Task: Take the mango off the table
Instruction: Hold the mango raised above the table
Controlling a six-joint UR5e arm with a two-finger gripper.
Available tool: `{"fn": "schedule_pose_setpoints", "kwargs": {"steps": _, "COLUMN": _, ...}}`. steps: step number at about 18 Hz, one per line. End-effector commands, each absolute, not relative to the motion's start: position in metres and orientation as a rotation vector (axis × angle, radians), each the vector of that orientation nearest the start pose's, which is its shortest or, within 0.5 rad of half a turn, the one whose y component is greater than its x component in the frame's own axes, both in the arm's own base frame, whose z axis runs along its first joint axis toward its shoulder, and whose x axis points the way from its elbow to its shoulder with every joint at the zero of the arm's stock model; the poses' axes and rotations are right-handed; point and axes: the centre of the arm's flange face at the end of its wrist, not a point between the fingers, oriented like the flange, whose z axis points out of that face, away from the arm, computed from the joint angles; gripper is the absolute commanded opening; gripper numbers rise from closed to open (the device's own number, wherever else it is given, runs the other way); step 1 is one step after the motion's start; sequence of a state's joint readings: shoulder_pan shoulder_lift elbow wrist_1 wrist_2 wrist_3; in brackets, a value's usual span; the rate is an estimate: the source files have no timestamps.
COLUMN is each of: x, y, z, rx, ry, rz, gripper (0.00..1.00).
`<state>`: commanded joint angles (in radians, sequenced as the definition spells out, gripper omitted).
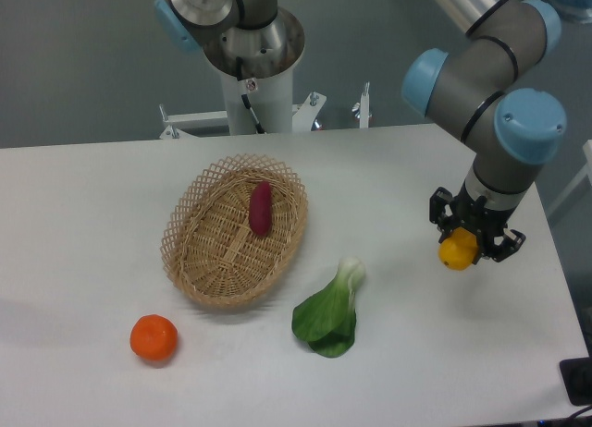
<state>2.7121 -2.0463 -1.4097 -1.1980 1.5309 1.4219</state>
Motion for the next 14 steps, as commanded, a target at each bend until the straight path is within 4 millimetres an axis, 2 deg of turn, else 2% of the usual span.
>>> {"fn": "schedule_pose_setpoints", "kwargs": {"steps": 3, "x": -0.5540, "y": 0.4039, "z": 0.3242, "rx": -3.068, "ry": 0.485, "rz": 0.069, "gripper": 0.62}}
{"fn": "schedule_pose_setpoints", "kwargs": {"steps": 14, "x": -0.5523, "y": 0.4033, "z": 0.3228, "rx": -3.074, "ry": 0.490, "rz": 0.077, "gripper": 0.63}}
